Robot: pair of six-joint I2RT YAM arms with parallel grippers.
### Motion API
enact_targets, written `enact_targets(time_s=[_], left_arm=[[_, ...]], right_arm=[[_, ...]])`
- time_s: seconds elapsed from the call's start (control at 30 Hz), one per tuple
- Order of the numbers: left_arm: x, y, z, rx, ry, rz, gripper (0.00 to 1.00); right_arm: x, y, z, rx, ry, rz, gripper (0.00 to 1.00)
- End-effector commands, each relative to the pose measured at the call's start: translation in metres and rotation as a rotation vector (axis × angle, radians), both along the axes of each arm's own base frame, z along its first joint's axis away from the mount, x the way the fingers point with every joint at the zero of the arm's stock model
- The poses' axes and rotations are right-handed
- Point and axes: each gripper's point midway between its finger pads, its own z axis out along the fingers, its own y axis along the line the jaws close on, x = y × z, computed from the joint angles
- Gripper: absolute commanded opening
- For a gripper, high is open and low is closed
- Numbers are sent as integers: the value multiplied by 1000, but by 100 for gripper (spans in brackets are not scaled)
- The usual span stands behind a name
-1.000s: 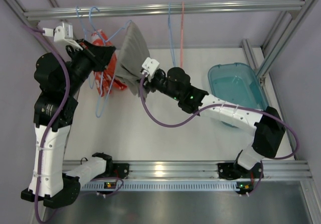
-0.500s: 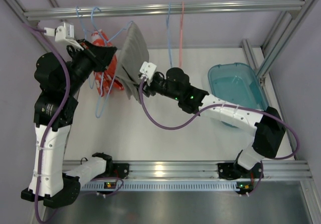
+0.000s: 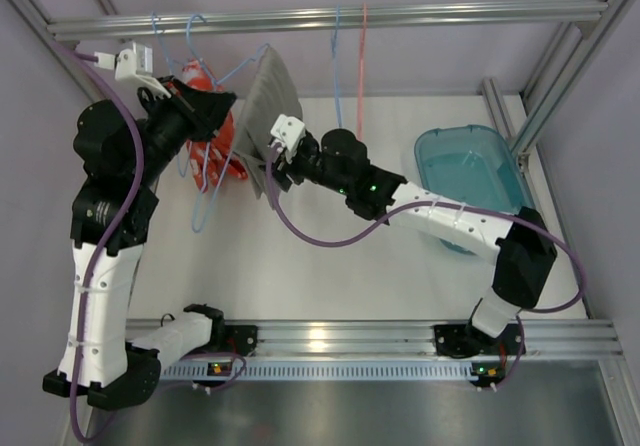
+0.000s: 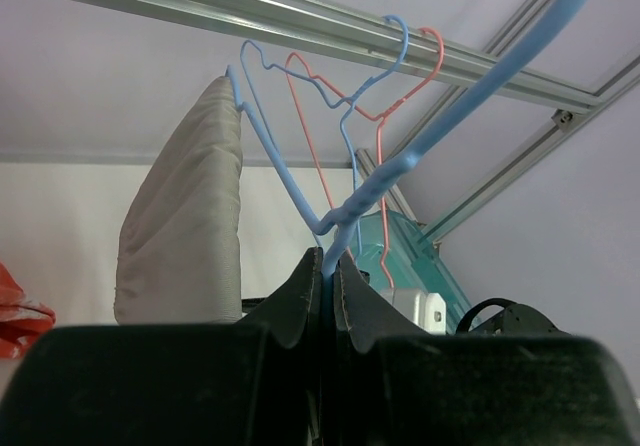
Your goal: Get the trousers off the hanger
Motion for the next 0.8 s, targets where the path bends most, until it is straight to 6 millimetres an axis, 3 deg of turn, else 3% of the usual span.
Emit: enact_targets(time_s=[0.0,0.07,0.17,0.2,0.27,0.3,0.37,0.77], left_arm=[[-13,2,52,-50,-181,-8,0],[-14,2,52,-54,-179,-10,0],[-13,0,48,-58,-167,-21,0],[-14,0,48,-61,-165,-23,0],[-13,-1,42,-59,-152,-28,0],[-14,-1,41,-59,-152,-26,0],[-14,0,37,-57,-145,-21,0],[-13,5,3,-15,-102,6,0]], right_arm=[[11,5,23,52,-25,-39,65],[15,6,22,46,-32,-55,62],[20,6,28,54,-48,-66,47],[20,5,33,64,-56,-68,35],[22,3,44,82,-69,-72,23],[21,0,53,96,-80,-74,10],[24,-9,66,112,-96,-112,0],[16,-81,180,260,-218,-194,0]])
